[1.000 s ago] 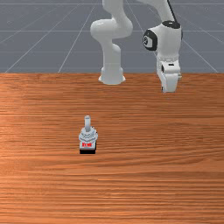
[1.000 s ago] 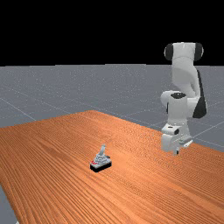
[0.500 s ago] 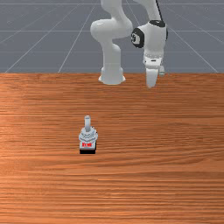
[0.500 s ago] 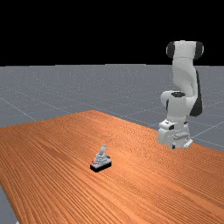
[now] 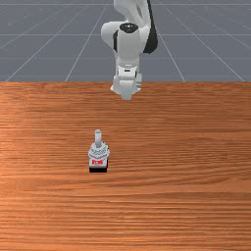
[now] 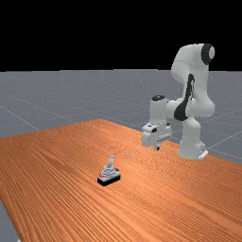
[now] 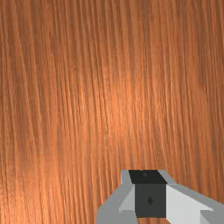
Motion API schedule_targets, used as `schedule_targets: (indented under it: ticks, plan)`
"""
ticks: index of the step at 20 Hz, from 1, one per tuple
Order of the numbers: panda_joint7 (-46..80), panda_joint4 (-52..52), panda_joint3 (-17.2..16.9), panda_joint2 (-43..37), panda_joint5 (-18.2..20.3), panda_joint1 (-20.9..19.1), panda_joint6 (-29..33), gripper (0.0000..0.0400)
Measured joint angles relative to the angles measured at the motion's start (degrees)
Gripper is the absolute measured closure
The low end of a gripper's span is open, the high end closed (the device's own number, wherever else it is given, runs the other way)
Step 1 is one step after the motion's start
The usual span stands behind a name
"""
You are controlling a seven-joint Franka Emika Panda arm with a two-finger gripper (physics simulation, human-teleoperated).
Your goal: Turn on the trigger
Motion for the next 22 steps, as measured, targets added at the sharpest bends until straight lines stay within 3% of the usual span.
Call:
schedule_targets:
  ticks: [2, 3, 7, 8, 9, 12, 18, 19, 21, 22]
  plan:
    - [-2.8, 0.2, -2.0, 0.0, -0.8, -1.7, -0.2, 0.0400]
    - [-1.0, -1.7, -2.2, -1.0, -1.4, -2.7, 3.7, 0.0400]
    - [-4.7, -1.0, -5.3, -0.4, -2.3, -5.3, 3.7, 0.0400]
    - [-11.8, -0.4, -7.9, -0.1, 1.1, -4.3, 3.0, 0.0400]
    - [-10.5, -0.5, -7.3, -0.1, -2.4, -5.7, 3.6, 0.0400]
    - [-10.5, 0.0, -7.4, 0.1, -2.1, -5.8, 3.3, 0.0400]
    - [-18.8, 16.1, -6.1, 13.3, 4.9, -3.9, 0.0, 0.0400]
    - [-9.1, 17.7, -6.7, 14.6, -0.5, -3.0, -0.1, 0.0400]
    - [-9.0, 21.9, -6.7, 17.7, 0.1, -2.4, -1.3, 0.0400]
    - [-14.5, 22.3, -5.5, 18.4, 6.3, -3.5, 0.7, 0.0400]
